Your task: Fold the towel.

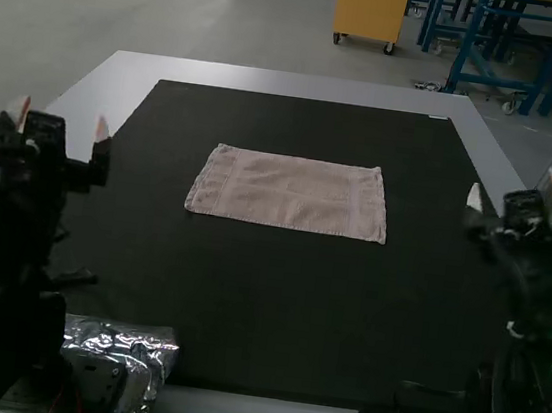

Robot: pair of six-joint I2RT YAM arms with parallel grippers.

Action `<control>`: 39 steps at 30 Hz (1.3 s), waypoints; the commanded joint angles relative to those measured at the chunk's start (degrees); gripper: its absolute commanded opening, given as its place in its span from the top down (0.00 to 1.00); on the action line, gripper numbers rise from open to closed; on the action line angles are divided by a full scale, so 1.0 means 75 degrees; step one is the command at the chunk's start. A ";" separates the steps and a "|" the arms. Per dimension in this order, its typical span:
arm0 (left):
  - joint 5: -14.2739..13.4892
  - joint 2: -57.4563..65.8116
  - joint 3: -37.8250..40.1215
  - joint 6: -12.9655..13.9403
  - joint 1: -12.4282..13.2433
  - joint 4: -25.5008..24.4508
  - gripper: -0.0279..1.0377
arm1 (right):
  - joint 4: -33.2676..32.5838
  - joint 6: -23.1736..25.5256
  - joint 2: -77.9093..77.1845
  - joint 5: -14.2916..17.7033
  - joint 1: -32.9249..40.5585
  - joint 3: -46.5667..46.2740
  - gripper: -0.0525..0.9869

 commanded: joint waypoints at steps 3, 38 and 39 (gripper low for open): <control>-0.0155 0.0614 0.1473 0.0212 -0.0137 -0.0062 0.10 | 0.0117 0.1741 0.1417 0.0456 -0.0147 0.1931 0.08; 0.1908 1.2731 0.6208 -0.3702 -0.0407 -0.0941 0.07 | -0.0082 0.5104 1.1695 -0.0388 0.1282 0.5095 0.07; 0.1931 1.2884 0.6301 -0.3702 -0.0430 -0.0871 0.07 | 0.0082 0.5092 1.1870 -0.0388 0.1282 0.5154 0.07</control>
